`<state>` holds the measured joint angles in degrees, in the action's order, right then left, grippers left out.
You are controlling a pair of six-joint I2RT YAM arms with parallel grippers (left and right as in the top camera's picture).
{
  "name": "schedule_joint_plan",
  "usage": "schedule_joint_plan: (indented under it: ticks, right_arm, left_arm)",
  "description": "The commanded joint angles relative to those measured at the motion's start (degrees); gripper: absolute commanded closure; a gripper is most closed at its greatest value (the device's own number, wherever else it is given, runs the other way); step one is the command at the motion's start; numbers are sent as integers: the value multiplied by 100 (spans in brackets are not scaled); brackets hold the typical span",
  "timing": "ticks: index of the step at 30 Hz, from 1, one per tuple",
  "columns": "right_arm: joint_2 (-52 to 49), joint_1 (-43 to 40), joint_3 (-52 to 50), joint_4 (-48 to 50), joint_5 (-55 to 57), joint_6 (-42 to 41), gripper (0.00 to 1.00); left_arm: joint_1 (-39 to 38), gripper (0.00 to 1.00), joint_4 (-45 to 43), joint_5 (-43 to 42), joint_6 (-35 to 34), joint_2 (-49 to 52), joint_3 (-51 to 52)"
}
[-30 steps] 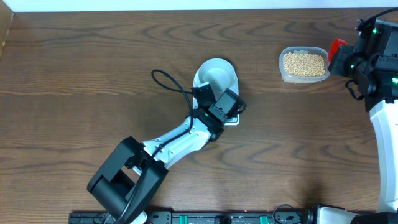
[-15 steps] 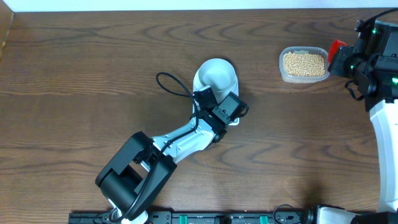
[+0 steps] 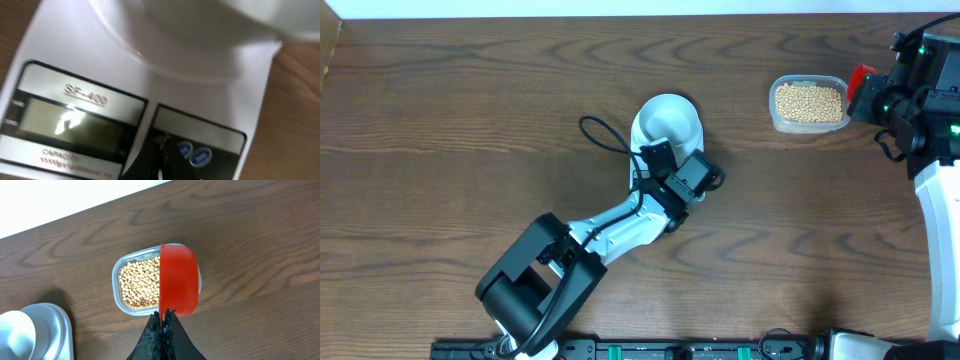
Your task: Scoop item into bowl and weigh 50g on scale
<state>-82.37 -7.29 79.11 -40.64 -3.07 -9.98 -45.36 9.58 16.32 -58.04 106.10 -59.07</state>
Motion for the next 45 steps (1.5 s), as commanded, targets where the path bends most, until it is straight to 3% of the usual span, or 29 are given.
schedule_joint_plan:
  ticks: [1,45]
  right_arm:
    - [-15,-17,103,-11,-33,66,99]
    - [-15,-17,103,-55,-33,68,99]
  left_arm:
    - [-31,93,15,-22,205,96,24]
    - [35,93,81,85,120,219,24]
